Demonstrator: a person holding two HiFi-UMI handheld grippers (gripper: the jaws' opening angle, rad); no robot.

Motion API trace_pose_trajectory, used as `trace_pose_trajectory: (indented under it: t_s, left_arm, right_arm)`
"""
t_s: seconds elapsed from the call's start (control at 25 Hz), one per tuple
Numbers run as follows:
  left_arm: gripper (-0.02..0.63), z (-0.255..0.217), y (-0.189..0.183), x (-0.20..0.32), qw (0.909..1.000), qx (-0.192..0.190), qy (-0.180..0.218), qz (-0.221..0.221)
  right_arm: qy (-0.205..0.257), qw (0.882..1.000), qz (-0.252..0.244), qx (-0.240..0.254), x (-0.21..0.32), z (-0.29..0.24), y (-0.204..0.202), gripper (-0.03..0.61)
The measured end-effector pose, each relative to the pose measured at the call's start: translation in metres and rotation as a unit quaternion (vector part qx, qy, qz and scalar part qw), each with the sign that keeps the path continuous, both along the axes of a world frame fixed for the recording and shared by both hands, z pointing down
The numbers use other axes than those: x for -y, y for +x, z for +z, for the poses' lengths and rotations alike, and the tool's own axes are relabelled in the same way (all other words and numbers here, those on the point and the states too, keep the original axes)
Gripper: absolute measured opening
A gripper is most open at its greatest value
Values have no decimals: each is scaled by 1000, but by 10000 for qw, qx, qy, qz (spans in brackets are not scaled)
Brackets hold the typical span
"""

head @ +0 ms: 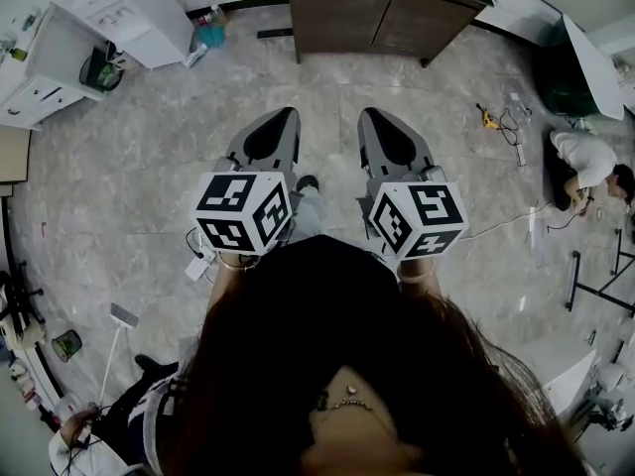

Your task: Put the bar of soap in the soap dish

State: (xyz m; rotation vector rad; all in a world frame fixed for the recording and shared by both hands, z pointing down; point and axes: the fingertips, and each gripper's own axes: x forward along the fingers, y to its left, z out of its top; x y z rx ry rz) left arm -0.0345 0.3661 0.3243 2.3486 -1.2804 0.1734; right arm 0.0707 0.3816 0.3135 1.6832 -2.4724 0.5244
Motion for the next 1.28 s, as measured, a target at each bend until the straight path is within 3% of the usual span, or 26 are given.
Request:
trace_pose_trajectory:
  t_s: [0.2, 0.48, 0.84, 1.28]
  left_arm:
    - [-3, -9, 0, 75, 9999, -51, 46, 124]
    - [-3, -2, 6, 140, 9996, -93, -29, 250]
    - [-3, 17, 7, 231, 9999, -41, -130, 98]
    - [-3, 23, 25, 419, 9995, 20, -189, -270]
  right_arm:
    - [50, 9999, 81, 36, 75, -12, -5, 17]
    - [2, 10000, 79, -10, 140, -7, -7, 17]
    - [-8, 10000, 60, -20, 237, 9, 6, 17]
    - [-84, 9992, -382, 69, 433, 18, 25, 18]
